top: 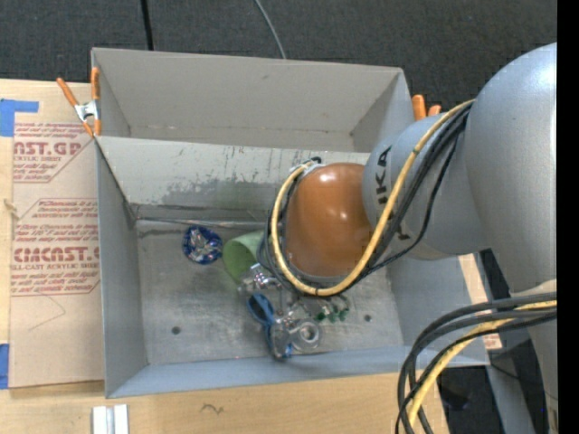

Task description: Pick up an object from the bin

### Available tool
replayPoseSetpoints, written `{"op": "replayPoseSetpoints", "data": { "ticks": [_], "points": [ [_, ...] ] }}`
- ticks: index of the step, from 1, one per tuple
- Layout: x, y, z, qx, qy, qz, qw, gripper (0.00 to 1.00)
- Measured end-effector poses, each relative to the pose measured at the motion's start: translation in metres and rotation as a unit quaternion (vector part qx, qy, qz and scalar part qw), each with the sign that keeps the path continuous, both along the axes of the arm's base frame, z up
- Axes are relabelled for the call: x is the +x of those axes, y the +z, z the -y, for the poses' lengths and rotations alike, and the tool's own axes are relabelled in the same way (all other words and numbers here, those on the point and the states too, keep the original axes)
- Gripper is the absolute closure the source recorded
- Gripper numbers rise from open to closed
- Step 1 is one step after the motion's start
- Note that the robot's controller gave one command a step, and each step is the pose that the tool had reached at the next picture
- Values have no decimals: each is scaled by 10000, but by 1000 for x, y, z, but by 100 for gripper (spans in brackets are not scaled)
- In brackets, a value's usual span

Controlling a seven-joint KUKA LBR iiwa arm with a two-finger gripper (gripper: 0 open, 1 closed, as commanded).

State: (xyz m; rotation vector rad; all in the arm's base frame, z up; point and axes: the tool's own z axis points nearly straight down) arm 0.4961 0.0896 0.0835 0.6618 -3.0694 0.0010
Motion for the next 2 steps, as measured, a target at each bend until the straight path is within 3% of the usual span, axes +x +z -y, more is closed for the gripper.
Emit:
{"op": "replayPoseSetpoints", "data": {
  "ticks": [2],
  "points": [
    [20, -11, 91, 25, -113, 33, 9999, 0]
  ]
}}
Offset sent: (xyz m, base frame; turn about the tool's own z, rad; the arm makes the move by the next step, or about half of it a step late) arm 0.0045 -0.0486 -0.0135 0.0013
